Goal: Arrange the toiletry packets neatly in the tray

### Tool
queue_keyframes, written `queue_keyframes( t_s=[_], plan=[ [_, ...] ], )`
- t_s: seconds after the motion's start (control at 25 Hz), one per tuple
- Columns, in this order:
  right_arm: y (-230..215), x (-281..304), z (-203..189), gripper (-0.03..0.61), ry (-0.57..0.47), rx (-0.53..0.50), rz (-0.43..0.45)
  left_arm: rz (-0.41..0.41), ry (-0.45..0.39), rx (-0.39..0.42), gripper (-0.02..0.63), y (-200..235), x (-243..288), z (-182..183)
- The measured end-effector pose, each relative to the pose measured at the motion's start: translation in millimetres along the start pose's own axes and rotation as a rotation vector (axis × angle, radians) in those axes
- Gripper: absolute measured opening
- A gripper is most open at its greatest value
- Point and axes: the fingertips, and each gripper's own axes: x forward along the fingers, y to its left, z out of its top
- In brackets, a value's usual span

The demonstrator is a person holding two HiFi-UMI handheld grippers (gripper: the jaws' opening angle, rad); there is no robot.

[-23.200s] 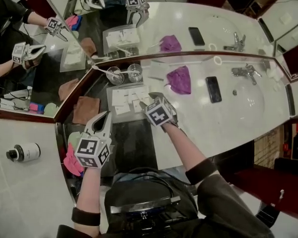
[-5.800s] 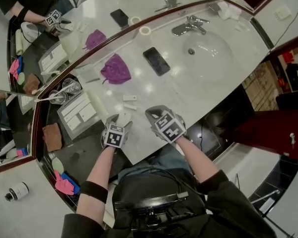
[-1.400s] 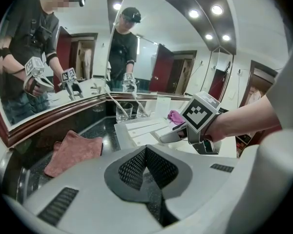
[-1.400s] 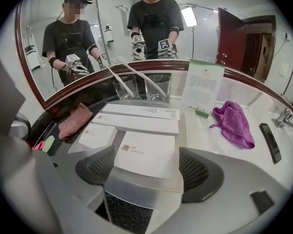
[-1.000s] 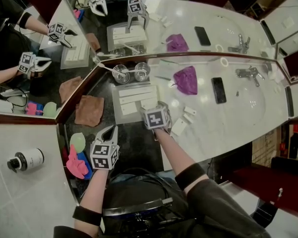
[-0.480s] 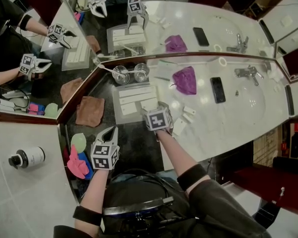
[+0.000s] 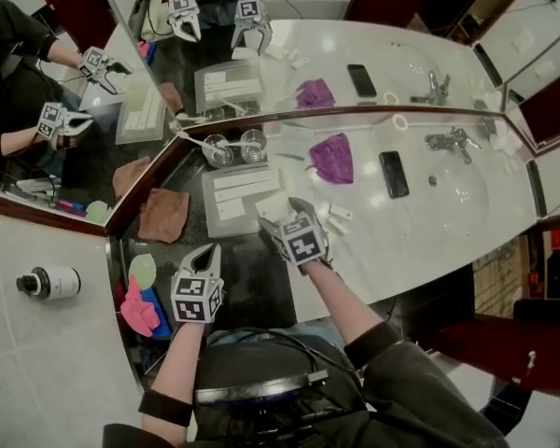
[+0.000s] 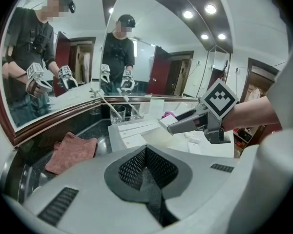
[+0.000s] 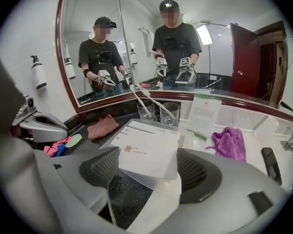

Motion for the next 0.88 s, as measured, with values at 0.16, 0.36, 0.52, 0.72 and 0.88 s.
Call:
queue_keyframes(
  t_s=[0.16,0.36,0.52,0.72,0.88],
  plan=[
    [6,-38,1,0.379,-0.036,-0.069,0.052,0.002,-0.02,0.01,0.002,-20,-2,3],
    [5,-78,-7,0.38,-0.053,-0.159,0.099,-0.007,-0.048,0.017,0.002,-50,-2,10],
    [1,-96,-22,0.38,-0.043,-0.233,0.144,-0.002,-0.06,0.018,0.002,-70,0,12],
    [6,-99,-48,0.38,0.003,-0.364,0.229,0.033,-0.064,0.003,0.002,-87,-2,9],
    [13,-85,-79,0.38,0.064,-0.496,0.31,0.078,-0.066,-0.017,0.002,-93,-7,6]
  ],
)
